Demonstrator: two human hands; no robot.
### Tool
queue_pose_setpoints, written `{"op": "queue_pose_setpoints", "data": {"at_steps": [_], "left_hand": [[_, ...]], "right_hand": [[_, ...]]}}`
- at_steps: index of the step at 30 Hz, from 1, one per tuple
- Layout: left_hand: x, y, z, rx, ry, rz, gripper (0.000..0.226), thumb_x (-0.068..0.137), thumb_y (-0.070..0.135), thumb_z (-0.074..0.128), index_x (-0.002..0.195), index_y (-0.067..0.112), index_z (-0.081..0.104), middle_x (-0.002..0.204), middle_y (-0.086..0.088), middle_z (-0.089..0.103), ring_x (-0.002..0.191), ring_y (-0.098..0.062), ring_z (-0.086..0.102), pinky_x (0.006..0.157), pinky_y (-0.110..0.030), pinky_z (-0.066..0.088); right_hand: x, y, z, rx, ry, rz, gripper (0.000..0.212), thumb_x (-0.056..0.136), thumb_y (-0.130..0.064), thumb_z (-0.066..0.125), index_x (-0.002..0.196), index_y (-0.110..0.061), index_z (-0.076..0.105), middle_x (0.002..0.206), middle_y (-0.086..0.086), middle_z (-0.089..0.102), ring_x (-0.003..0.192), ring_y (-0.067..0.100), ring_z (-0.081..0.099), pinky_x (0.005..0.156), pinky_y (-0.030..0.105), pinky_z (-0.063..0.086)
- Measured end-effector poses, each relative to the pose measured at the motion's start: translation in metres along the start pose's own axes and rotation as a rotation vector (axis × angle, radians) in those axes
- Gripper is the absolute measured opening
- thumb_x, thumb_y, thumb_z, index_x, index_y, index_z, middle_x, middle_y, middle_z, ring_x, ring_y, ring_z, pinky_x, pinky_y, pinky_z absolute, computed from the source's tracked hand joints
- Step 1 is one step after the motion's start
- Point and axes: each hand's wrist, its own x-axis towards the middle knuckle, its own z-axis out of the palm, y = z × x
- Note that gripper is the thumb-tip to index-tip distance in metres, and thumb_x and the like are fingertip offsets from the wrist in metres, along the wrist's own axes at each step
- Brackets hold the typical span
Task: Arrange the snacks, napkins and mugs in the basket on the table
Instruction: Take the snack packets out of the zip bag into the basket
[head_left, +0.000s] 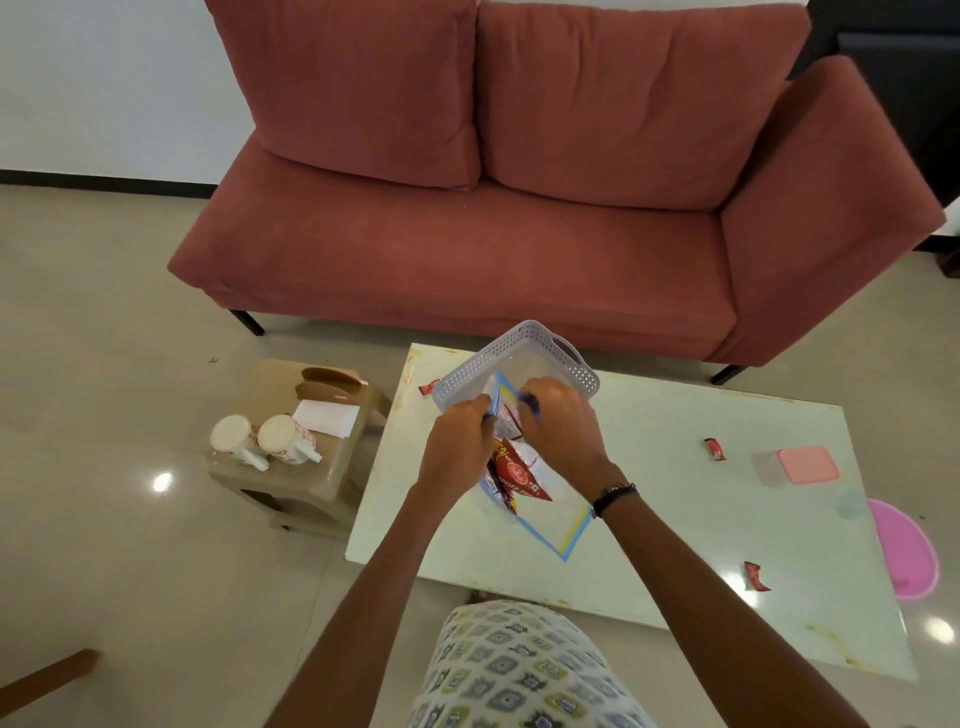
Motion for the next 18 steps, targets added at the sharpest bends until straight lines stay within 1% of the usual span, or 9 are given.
{"op": "queue_pose_setpoints", "data": {"at_steps": [2,4,6,8,10,11,14,15,18], "left_hand": [[0.002,-0.009,-0.006,-0.016,0.027,-0.022,0.017,0.093,0.014,0.048,0.090,0.001,0.058,0.086,-0.021,0.066,0.079,-0.036,0.061,0.062,-0.036,0.042],[0.002,-0.016,-0.011,-0.029,0.062,-0.044,0.016,0.092,0.014,0.047,0.089,0.003,0.059,0.079,-0.018,0.065,0.072,-0.034,0.060,0.057,-0.030,0.037],[0.002,-0.019,-0.012,-0.012,0.083,-0.051,0.020,0.094,0.016,0.044,0.101,0.004,0.060,0.081,-0.016,0.066,0.066,-0.025,0.055,0.053,-0.024,0.035],[-0.001,-0.020,-0.009,0.000,0.103,-0.063,0.024,0.096,0.019,0.042,0.110,0.005,0.057,0.089,-0.013,0.067,0.068,-0.018,0.054,0.052,-0.016,0.037],[-0.007,-0.021,-0.004,-0.009,0.137,-0.106,0.024,0.097,0.023,0.042,0.109,0.008,0.056,0.099,-0.008,0.067,0.077,-0.018,0.061,0.063,-0.021,0.048],[-0.012,-0.023,0.000,-0.006,0.155,-0.133,0.022,0.096,0.025,0.043,0.106,0.009,0.055,0.101,-0.006,0.066,0.082,-0.018,0.062,0.066,-0.024,0.050],[-0.030,-0.032,0.017,0.035,0.195,-0.197,0.017,0.096,0.028,0.043,0.097,0.013,0.052,0.090,0.001,0.062,0.074,-0.013,0.058,0.057,-0.019,0.041],[-0.036,-0.035,0.021,0.017,0.208,-0.231,0.017,0.096,0.028,0.043,0.094,0.014,0.052,0.085,0.002,0.060,0.071,-0.014,0.057,0.055,-0.019,0.038],[-0.041,-0.033,0.028,-0.101,0.247,-0.296,0.021,0.098,0.025,0.042,0.088,0.010,0.053,0.072,0.002,0.055,0.067,-0.022,0.058,0.053,-0.022,0.036]], "right_hand": [[0.005,0.011,-0.008,-0.002,0.061,0.074,0.008,0.083,-0.007,0.054,0.079,-0.005,0.061,0.082,0.012,0.066,0.075,0.031,0.059,0.066,0.036,0.047],[0.008,0.018,-0.015,-0.005,0.081,0.087,0.008,0.081,-0.006,0.055,0.077,-0.005,0.062,0.079,0.011,0.066,0.071,0.028,0.057,0.062,0.030,0.042],[0.008,0.016,-0.016,0.000,0.068,0.056,0.009,0.082,-0.006,0.056,0.076,-0.004,0.062,0.076,0.010,0.066,0.066,0.023,0.053,0.059,0.027,0.040],[0.008,0.014,-0.016,0.040,0.071,0.046,0.009,0.083,-0.006,0.059,0.077,-0.004,0.064,0.076,0.010,0.068,0.065,0.021,0.055,0.058,0.030,0.046],[0.010,0.014,-0.018,0.110,0.079,0.074,0.007,0.083,-0.007,0.062,0.078,-0.003,0.066,0.076,0.010,0.070,0.067,0.022,0.060,0.062,0.033,0.051],[0.010,0.014,-0.020,0.141,0.073,0.100,0.007,0.083,-0.008,0.063,0.080,-0.002,0.066,0.076,0.010,0.070,0.068,0.022,0.060,0.063,0.031,0.050],[0.012,0.014,-0.028,0.208,0.050,0.167,0.009,0.084,-0.010,0.063,0.084,-0.003,0.068,0.079,0.006,0.070,0.069,0.016,0.059,0.061,0.020,0.041],[0.013,0.015,-0.031,0.224,0.054,0.177,0.009,0.083,-0.011,0.064,0.085,-0.003,0.068,0.079,0.006,0.071,0.069,0.016,0.060,0.063,0.019,0.043],[0.016,0.022,-0.042,0.248,0.071,0.191,0.008,0.083,-0.013,0.065,0.084,-0.006,0.069,0.077,0.004,0.069,0.071,0.018,0.063,0.071,0.029,0.050]]}}
